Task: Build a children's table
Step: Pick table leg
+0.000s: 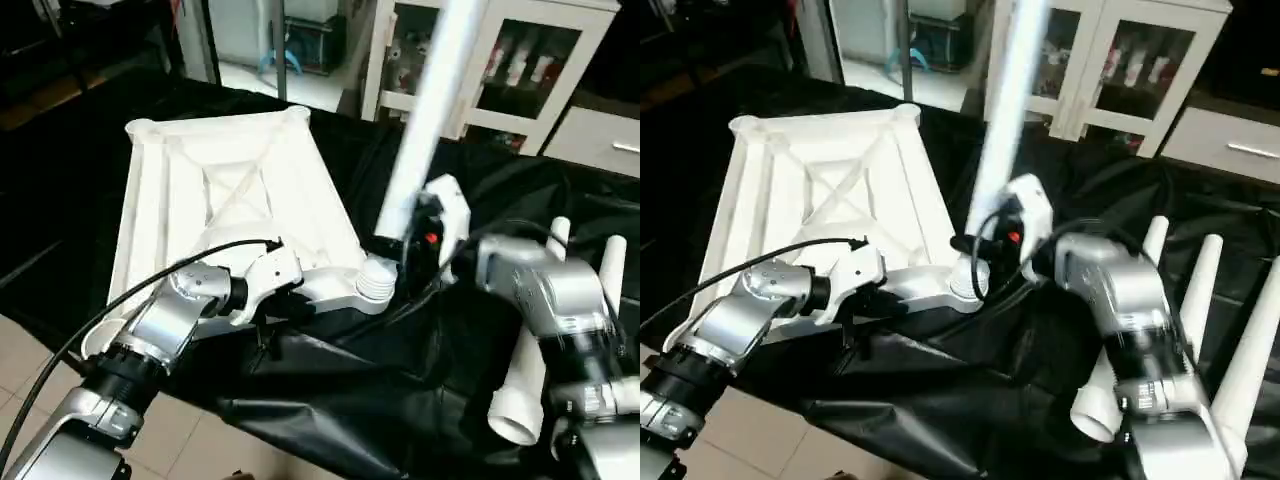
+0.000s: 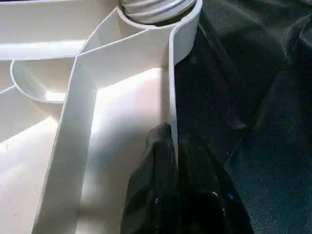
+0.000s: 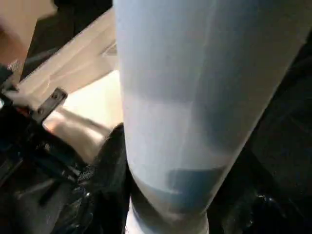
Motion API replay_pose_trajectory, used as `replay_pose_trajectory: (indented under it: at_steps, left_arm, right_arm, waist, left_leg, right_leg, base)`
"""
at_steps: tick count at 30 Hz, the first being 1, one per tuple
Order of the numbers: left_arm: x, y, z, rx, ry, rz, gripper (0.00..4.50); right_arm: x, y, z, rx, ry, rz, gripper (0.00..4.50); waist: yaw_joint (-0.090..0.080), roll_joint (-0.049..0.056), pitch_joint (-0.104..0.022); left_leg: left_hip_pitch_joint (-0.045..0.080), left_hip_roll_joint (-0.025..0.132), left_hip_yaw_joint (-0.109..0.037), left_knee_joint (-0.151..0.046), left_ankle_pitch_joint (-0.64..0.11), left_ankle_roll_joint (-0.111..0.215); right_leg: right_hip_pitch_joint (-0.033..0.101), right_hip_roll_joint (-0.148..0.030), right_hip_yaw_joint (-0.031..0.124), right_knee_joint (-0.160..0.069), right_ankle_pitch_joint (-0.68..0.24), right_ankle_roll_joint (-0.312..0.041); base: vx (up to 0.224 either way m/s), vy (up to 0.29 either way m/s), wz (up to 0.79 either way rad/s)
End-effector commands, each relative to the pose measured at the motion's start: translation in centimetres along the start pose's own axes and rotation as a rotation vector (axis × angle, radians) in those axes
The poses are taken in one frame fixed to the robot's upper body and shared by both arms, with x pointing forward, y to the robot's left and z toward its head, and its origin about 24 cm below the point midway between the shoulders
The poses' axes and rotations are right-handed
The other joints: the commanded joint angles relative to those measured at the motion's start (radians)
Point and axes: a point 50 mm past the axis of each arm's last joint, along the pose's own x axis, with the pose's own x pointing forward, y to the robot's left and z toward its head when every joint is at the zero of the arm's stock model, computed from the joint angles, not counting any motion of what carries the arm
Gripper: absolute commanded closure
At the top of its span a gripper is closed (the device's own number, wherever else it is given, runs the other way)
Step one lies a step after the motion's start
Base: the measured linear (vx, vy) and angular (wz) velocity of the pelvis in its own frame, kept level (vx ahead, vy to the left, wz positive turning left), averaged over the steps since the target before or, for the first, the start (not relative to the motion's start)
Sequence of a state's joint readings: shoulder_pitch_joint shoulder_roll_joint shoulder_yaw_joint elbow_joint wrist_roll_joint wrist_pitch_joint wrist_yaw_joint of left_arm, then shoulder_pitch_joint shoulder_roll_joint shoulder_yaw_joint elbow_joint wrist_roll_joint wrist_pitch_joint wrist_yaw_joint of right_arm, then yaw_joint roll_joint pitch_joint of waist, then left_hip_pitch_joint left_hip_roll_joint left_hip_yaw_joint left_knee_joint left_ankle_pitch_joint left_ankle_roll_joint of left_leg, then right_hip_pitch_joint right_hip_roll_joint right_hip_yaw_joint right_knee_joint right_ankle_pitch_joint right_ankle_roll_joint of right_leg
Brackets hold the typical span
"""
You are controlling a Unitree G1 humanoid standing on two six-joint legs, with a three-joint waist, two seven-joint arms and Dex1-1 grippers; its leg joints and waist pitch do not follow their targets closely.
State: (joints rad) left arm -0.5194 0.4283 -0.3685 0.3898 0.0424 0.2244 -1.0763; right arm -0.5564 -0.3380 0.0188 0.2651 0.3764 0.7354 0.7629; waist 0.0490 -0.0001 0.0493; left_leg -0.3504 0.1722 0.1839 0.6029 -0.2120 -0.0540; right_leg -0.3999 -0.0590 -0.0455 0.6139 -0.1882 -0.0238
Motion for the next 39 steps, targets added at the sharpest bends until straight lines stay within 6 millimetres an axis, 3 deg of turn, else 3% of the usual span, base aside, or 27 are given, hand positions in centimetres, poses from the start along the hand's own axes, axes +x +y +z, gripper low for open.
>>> replay_pose_trajectory:
  at_steps: [1, 6, 12, 13, 19, 20, 26, 31, 33, 36, 39]
  left_arm:
    - [0.6, -1.0, -2.1, -0.046, 0.083, -0.034, 4.5]
    - [0.7, -0.9, -1.9, -0.045, 0.077, -0.031, 4.5]
    - [0.9, -0.6, -1.6, -0.042, 0.063, -0.011, 4.5]
    - [1.0, -0.6, -1.6, -0.042, 0.062, -0.011, 4.5]
    - [1.0, -0.5, -1.6, -0.041, 0.058, 0.003, 4.5]
    - [0.9, -0.4, -1.6, -0.04, 0.057, 0.007, 4.5]
    - [0.9, -0.2, -1.6, -0.039, 0.056, 0.016, 4.5]
    - [0.9, -0.5, -1.5, -0.025, 0.048, -0.007, 4.5]
    - [0.8, -0.7, -1.5, -0.002, 0.048, -0.026, 4.5]
    - [0.8, -1.0, -1.5, 0.013, 0.047, -0.046, 4.5]
    - [0.7, -1.4, -1.3, 0.031, 0.035, -0.08, 4.5]
  right_arm:
    - [-0.6, -0.2, -0.3, 0.02, -0.018, -0.043, 2.66]
    - [-1.2, 0.0, -1.1, 0.045, -0.033, -0.08, 2.66]
    - [-1.7, 1.3, -2.3, 0.01, -0.03, -0.108, 2.66]
    - [-1.7, 1.5, -2.5, 0.011, -0.03, -0.107, 2.66]
    - [-1.8, 2.6, -4.0, -0.036, 0.0, -0.125, 2.66]
    - [-1.9, 2.8, -4.2, -0.073, 0.019, -0.129, 2.66]
    - [-2.1, 3.1, -4.2, -0.064, -0.026, -0.163, 2.66]
    - [-2.0, 3.0, -2.0, 0.059, -0.17, -0.148, 2.66]
    - [-2.0, 2.6, -0.9, 0.006, -0.166, -0.138, 2.66]
    - [-1.9, 2.2, -0.4, -0.057, -0.131, -0.143, 2.66]
    - [-1.6, 1.7, -0.9, -0.117, -0.046, -0.146, 2.66]
  waist:
    - [0.003, -0.001, -0.064]
    - [0.004, 0.002, -0.061]
    - [0.01, 0.002, -0.062]
    - [0.009, 0.006, -0.062]
    - [0.007, 0.007, -0.056]
    - [0.006, 0.007, -0.053]
    - [0.001, 0.008, -0.051]
    - [-0.003, 0.011, -0.055]
    - [-0.005, 0.011, -0.059]
    - [-0.005, 0.012, -0.061]
    - [-0.005, 0.006, -0.062]
  left_leg:
    - [0.004, 0.054, -0.018, -0.068, -0.088, 0.024]
    - [0.006, 0.055, -0.019, -0.071, -0.111, 0.013]
    - [0.005, 0.055, -0.02, -0.072, -0.095, 0.016]
    - [0.005, 0.055, -0.02, -0.073, -0.104, 0.014]
    - [0.008, 0.056, -0.023, -0.08, -0.173, -0.006]
    - [0.008, 0.055, -0.024, -0.082, -0.195, -0.015]
    - [0.01, 0.056, -0.029, -0.088, -0.244, -0.024]
    - [0.009, 0.057, -0.031, -0.088, -0.236, -0.024]
    - [0.007, 0.055, -0.026, -0.084, -0.185, -0.02]
    - [0.003, 0.053, -0.024, -0.079, -0.142, -0.009]
    - [0.0, 0.051, -0.02, -0.075, -0.12, 0.005]
  right_leg:
    - [0.055, -0.083, 0.051, -0.062, -0.09, -0.241]
    - [0.052, -0.083, 0.05, -0.068, -0.136, -0.228]
    - [0.052, -0.083, 0.051, -0.065, -0.104, -0.215]
    - [0.052, -0.083, 0.051, -0.067, -0.116, -0.216]
    - [0.047, -0.084, 0.051, -0.081, -0.235, -0.178]
    - [0.045, -0.083, 0.052, -0.087, -0.279, -0.159]
    - [0.039, -0.086, 0.054, -0.096, -0.368, -0.131]
    - [0.038, -0.087, 0.054, -0.093, -0.332, -0.146]
    - [0.041, -0.081, 0.053, -0.082, -0.215, -0.172]
    - [0.047, -0.082, 0.053, -0.074, -0.155, -0.188]
    - [0.052, -0.082, 0.053, -0.072, -0.126, -0.202]
  base:
    - [0.0, 0.0, 0.0]
    - [0.0, 0.0, 0.0]
    - [0.0, 0.0, 0.0]
    - [0.0, 0.0, 0.0]
    - [0.0, 0.0, 0.0]
    - [0.0, 0.0, 0.0]
    - [0.0, 0.0, 0.0]
    - [0.0, 0.0, 0.0]
    - [0.0, 0.0, 0.0]
    - [0.0, 0.0, 0.0]
    - [0.0, 0.0, 0.0]
